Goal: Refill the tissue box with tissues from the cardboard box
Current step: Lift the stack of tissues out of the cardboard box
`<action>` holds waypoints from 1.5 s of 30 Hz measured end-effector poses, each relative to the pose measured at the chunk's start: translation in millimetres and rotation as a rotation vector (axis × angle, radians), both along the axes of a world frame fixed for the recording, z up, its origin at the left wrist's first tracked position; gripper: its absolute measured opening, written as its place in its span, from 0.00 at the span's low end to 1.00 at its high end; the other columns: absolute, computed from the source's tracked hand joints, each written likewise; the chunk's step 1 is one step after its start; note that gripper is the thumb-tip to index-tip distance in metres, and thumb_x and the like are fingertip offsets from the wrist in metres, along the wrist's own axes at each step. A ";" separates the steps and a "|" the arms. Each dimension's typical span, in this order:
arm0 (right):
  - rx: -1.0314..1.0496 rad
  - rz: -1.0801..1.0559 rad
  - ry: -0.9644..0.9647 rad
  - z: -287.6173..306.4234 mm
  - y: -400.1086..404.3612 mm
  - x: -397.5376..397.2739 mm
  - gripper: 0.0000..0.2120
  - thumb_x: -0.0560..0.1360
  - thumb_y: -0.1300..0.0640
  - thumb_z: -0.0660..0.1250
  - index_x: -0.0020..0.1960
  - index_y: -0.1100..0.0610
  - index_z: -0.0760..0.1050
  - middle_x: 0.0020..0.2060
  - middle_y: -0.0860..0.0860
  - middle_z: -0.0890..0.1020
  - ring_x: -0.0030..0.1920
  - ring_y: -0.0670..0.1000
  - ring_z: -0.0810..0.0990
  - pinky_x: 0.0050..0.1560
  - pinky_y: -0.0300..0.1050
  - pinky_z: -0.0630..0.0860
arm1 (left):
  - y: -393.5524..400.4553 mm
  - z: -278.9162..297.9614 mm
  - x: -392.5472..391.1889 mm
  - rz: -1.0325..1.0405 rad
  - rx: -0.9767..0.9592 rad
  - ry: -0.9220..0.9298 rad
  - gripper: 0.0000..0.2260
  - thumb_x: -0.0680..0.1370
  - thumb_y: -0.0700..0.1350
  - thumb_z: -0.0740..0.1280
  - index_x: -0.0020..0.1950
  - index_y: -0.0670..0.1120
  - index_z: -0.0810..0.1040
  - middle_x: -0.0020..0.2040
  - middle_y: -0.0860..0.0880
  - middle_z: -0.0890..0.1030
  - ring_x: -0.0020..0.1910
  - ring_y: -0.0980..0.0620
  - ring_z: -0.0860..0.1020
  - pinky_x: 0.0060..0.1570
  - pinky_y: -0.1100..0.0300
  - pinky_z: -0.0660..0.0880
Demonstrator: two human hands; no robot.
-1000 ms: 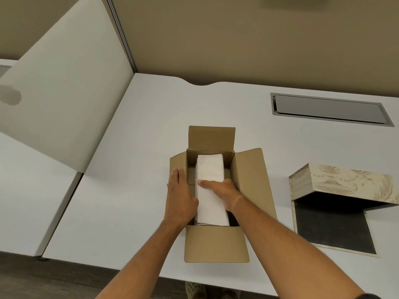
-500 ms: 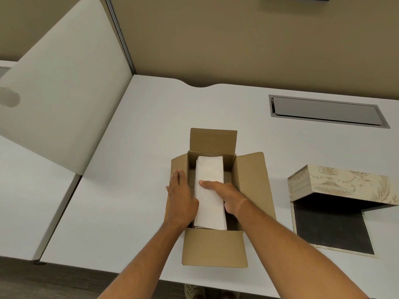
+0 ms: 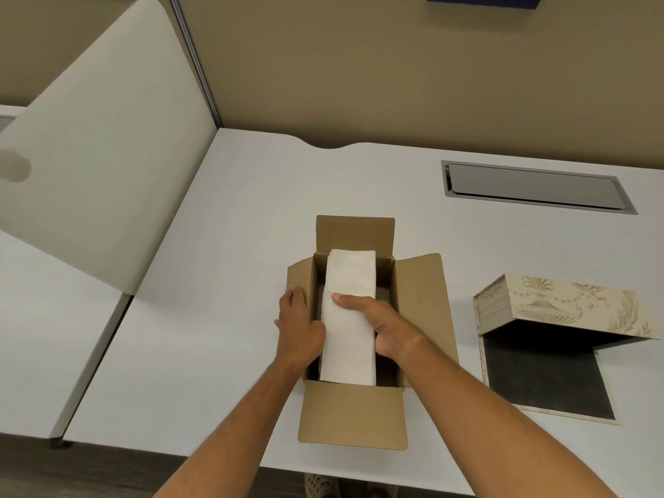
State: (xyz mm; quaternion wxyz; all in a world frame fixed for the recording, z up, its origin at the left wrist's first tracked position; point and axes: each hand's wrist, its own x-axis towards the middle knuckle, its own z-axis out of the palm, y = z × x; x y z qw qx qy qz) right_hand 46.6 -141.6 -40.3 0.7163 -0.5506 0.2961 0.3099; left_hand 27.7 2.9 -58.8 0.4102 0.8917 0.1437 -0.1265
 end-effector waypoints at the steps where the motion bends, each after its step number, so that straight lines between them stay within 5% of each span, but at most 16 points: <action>1: 0.025 0.011 -0.012 1.8 -1.6 0.5 0.20 0.64 0.55 0.81 0.55 0.55 0.82 0.48 0.56 0.87 0.50 0.58 0.85 0.47 0.54 0.82 | 0.1 0.5 0.1 0.011 -0.016 0.012 0.27 0.75 0.33 0.62 0.72 0.43 0.60 0.73 0.43 0.61 0.71 0.40 0.62 0.70 0.40 0.62; 11: 0.109 0.057 -0.235 20.7 -16.6 4.9 0.11 0.64 0.58 0.80 0.44 0.47 0.86 0.45 0.50 0.88 0.45 0.52 0.86 0.39 0.48 0.83 | 1.8 5.7 4.7 0.038 -0.026 0.062 0.27 0.76 0.39 0.65 0.73 0.46 0.59 0.74 0.44 0.61 0.71 0.40 0.63 0.69 0.41 0.65; 18: 0.160 -0.007 -0.305 37.1 -30.9 1.3 0.20 0.64 0.58 0.80 0.54 0.51 0.81 0.44 0.51 0.87 0.45 0.52 0.86 0.39 0.49 0.83 | -0.8 10.1 5.6 0.001 0.054 0.030 0.30 0.75 0.44 0.70 0.73 0.46 0.60 0.74 0.44 0.61 0.71 0.40 0.64 0.67 0.44 0.69; 23: 0.237 -0.108 -0.374 49.2 -45.2 -4.3 0.15 0.62 0.56 0.80 0.48 0.48 0.84 0.45 0.51 0.87 0.46 0.53 0.87 0.40 0.51 0.83 | -1.3 25.6 2.3 0.115 -0.006 -0.208 0.23 0.76 0.44 0.70 0.69 0.49 0.68 0.70 0.46 0.67 0.67 0.45 0.69 0.60 0.56 0.69; 26: 0.277 -0.219 -0.395 57.5 -53.1 -9.6 0.22 0.64 0.55 0.80 0.56 0.51 0.80 0.50 0.54 0.86 0.52 0.57 0.85 0.44 0.56 0.83 | -6.0 43.7 -2.2 0.177 -0.171 -0.340 0.17 0.76 0.49 0.68 0.64 0.51 0.72 0.64 0.49 0.73 0.60 0.50 0.74 0.55 0.58 0.71; 29: 0.300 -0.323 -0.407 65.1 -56.4 -18.3 0.27 0.66 0.53 0.79 0.62 0.52 0.76 0.52 0.56 0.85 0.54 0.58 0.84 0.45 0.57 0.82 | -16.1 63.9 -10.6 0.157 -0.579 -0.140 0.15 0.78 0.57 0.62 0.59 0.51 0.77 0.56 0.49 0.80 0.52 0.51 0.79 0.51 0.56 0.77; 32: 0.315 -0.400 -0.399 69.4 -59.0 -29.8 0.25 0.65 0.50 0.79 0.59 0.52 0.77 0.49 0.55 0.87 0.49 0.56 0.86 0.43 0.56 0.82 | -24.6 80.8 -24.3 0.143 -1.010 0.039 0.23 0.78 0.63 0.55 0.47 0.52 0.85 0.46 0.48 0.85 0.45 0.52 0.83 0.42 0.58 0.78; 36: 0.274 -0.527 -0.361 68.4 -61.9 -42.5 0.29 0.63 0.47 0.80 0.61 0.52 0.76 0.51 0.56 0.86 0.51 0.57 0.85 0.44 0.56 0.83 | -36.4 85.3 -40.4 0.166 -1.162 0.005 0.24 0.72 0.68 0.62 0.54 0.52 0.82 0.54 0.46 0.82 0.52 0.48 0.80 0.47 0.54 0.77; 39: 0.234 -0.602 -0.353 68.0 -63.4 -53.6 0.30 0.64 0.46 0.80 0.62 0.50 0.75 0.54 0.57 0.85 0.55 0.59 0.83 0.47 0.58 0.83 | -49.2 85.5 -52.6 0.091 -1.048 -0.047 0.36 0.65 0.67 0.69 0.68 0.54 0.68 0.60 0.48 0.77 0.57 0.50 0.77 0.54 0.54 0.77; 41: 0.223 -0.626 -0.348 67.7 -63.4 -61.8 0.30 0.65 0.46 0.80 0.63 0.50 0.74 0.54 0.58 0.84 0.55 0.60 0.83 0.45 0.58 0.83 | -58.6 87.4 -58.9 0.026 -0.902 -0.068 0.41 0.63 0.64 0.75 0.71 0.57 0.61 0.59 0.53 0.75 0.56 0.54 0.76 0.48 0.59 0.80; 45: 0.221 -0.683 -0.364 66.3 -71.2 -81.4 0.34 0.62 0.46 0.81 0.65 0.50 0.74 0.56 0.58 0.84 0.57 0.59 0.82 0.48 0.58 0.82 | -64.6 81.5 -60.9 0.034 -0.844 -0.103 0.35 0.66 0.54 0.77 0.68 0.61 0.64 0.55 0.57 0.75 0.53 0.56 0.76 0.35 0.70 0.76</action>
